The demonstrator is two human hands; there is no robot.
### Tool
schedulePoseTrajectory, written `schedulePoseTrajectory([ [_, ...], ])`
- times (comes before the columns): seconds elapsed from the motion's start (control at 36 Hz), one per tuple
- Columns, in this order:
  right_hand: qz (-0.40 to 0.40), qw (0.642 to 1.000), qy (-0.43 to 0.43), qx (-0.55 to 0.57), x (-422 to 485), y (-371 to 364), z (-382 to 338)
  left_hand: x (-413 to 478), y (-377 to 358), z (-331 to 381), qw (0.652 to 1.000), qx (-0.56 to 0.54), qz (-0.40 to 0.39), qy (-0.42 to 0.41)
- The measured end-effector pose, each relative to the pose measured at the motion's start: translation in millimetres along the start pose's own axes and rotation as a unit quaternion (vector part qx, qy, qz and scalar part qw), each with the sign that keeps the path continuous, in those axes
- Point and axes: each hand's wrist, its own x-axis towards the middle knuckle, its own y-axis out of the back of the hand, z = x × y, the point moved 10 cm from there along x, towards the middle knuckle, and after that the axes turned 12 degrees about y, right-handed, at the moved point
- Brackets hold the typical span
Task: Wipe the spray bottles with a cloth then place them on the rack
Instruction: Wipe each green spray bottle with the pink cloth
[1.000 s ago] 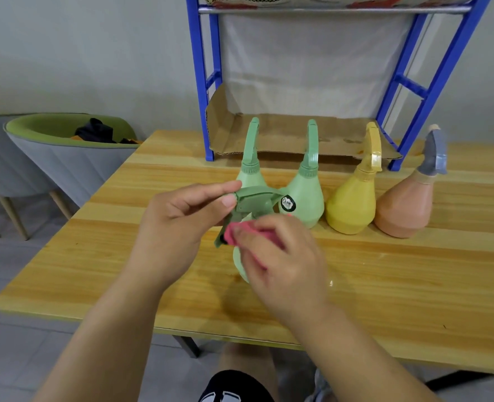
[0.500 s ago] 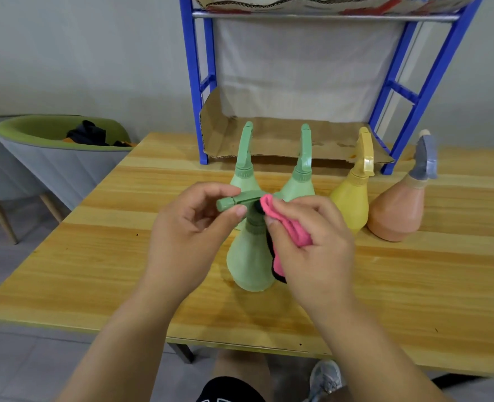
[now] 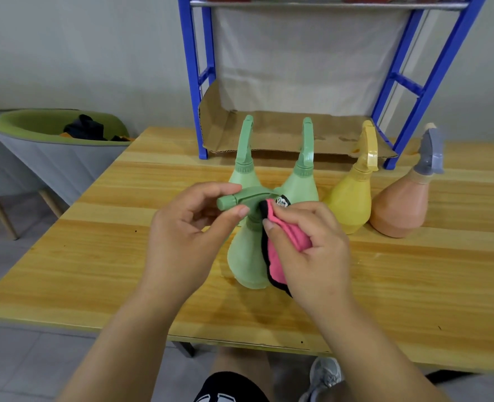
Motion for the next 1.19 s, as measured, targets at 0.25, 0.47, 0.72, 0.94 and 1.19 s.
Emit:
schedulePoseTrajectory([
  [0.25, -0.04, 0.99, -0.136, 0.001, -13.5, 6.7, 33.1, -1.4, -0.5, -6.9, 0.999, -0.022, -0.02, 0.02],
  [0.47, -0.037, 0.987, -0.156, -0.003, -26.6, 17.9, 30.1, -10.9, 3.6, -55.5, 0.992, -0.067, -0.068, 0.08],
  [0.72, -0.033, 0.983, -0.178, -0.014, -42.0, 24.9, 32.9, -22.7, -19.6, -103.9, 0.985, 0.047, -0.104, 0.132],
  [0.94, -0.037, 0.98, -0.196, -0.019, -46.5, 28.4, 35.5, -16.9, -42.0, -119.6, 0.969, 0.059, -0.169, 0.17],
  [1.19, -0.031, 0.979, -0.2, -0.007, -43.1, 29.0, 34.3, -15.9, -46.4, -112.0, 0.975, 0.056, -0.145, 0.162],
])
